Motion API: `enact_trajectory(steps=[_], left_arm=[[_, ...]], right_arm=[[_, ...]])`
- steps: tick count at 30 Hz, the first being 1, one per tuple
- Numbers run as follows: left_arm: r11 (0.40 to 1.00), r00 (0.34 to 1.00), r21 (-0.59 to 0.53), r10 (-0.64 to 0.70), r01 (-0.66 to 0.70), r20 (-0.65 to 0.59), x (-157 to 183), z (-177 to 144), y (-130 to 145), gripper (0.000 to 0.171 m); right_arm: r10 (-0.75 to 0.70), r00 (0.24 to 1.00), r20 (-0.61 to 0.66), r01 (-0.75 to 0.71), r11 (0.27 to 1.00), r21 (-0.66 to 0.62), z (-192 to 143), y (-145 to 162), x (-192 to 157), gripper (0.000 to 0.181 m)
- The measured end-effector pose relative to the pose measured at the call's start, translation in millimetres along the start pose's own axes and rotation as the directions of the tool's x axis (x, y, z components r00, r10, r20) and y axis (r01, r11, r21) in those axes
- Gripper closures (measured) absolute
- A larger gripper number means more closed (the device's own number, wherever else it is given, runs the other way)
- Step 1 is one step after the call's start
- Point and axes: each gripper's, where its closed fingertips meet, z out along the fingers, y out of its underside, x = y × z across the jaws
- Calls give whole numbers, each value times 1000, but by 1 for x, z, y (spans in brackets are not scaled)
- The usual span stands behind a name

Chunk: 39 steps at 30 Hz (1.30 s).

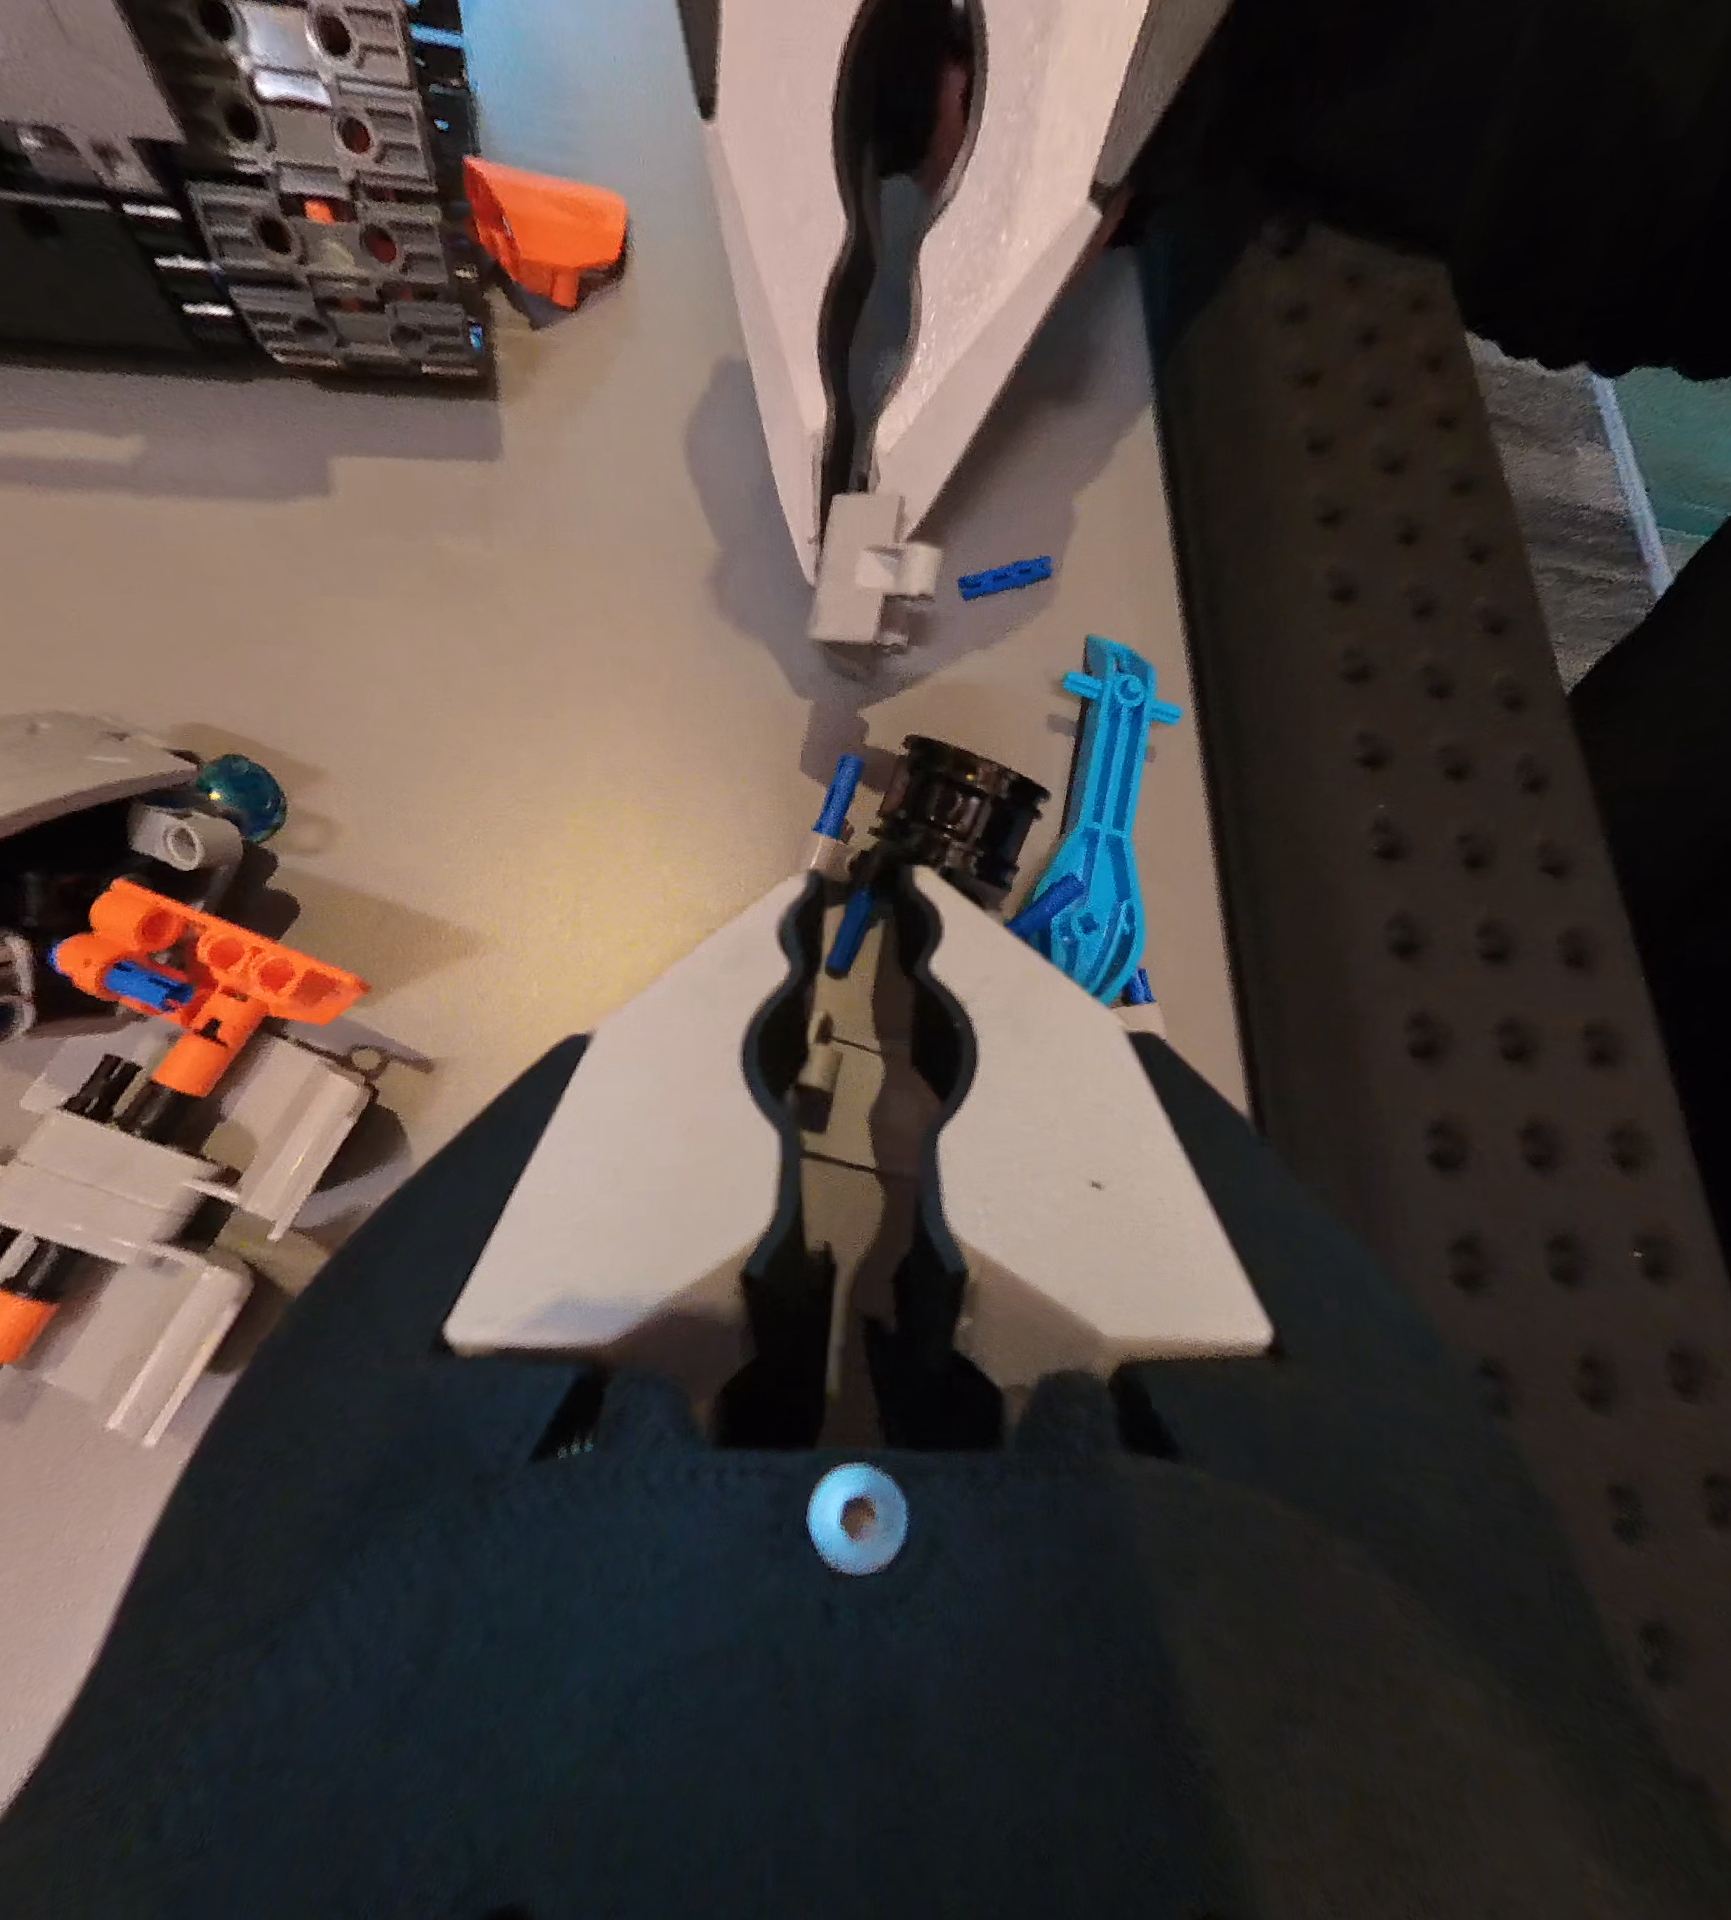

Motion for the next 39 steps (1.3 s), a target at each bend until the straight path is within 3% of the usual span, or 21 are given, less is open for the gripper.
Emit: enact_trajectory(steps=[6,8,10,15,20,27,29,34,39], left_arm=[[998,999,-64,-2,0,-35,-2,-2,5,122],[996,996,-85,-6,-1,-89,3,3,6,120],[996,981,-90,-21,4,-191,17,5,6,128],[993,960,-114,-34,3,-276,29,8,12,156],[996,964,-87,-10,-14,-267,30,11,7,156],[985,982,10,173,-174,79,-1,-2,-12,157],[966,945,-3,254,-259,207,-7,-6,-18,157],[899,818,-56,420,-435,392,-7,-11,-29,157],[870,755,-158,485,-467,441,-14,-2,-21,157]], right_arm=[[-4,1000,11,5,1000,-12,3,1,-3,181],[-14,1000,14,14,1000,-26,6,3,-4,181],[-20,1000,15,21,1000,-23,6,3,-5,181],[-34,999,21,34,999,-15,4,1,-8,181],[-37,999,23,37,999,-10,4,1,-8,181],[27,999,31,-29,998,50,-1,-7,-2,181],[57,998,34,-59,996,66,-1,-9,0,181],[106,994,18,-108,989,103,0,-14,8,181],[111,994,7,-112,991,74,9,-11,8,181]])
